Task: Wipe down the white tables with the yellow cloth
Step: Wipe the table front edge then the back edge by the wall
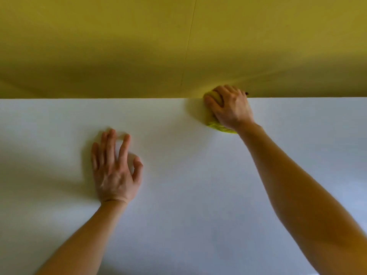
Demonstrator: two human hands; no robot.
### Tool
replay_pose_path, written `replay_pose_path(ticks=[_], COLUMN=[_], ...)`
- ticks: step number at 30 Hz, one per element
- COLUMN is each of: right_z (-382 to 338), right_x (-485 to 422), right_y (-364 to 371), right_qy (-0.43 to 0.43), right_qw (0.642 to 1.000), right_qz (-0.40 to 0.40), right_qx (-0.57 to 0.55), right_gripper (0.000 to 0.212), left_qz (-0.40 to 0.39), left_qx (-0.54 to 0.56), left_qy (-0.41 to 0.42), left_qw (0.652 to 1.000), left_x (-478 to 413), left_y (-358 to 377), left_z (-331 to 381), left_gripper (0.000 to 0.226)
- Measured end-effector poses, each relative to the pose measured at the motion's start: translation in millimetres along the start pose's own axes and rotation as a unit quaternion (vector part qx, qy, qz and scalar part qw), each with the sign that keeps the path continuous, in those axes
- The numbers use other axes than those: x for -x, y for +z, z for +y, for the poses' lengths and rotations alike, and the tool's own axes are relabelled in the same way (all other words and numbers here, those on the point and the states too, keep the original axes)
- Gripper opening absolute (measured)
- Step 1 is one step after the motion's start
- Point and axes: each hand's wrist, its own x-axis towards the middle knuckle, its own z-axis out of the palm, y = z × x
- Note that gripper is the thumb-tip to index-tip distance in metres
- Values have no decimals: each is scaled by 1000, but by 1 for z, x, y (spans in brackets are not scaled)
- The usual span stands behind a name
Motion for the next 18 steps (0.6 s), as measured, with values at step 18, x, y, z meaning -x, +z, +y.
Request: replay_pose_path(ticks=[18], right_z=[-138], right_x=[-10], right_y=[58], right_qy=[-84], right_qw=[996], right_qz=[-37], right_qx=[-5], right_gripper=[42], left_qz=[1], left_qx=[-7], left_qy=[0], left_qw=[1000], left_x=[0], left_y=[0], left_z=[0], left_gripper=[62])
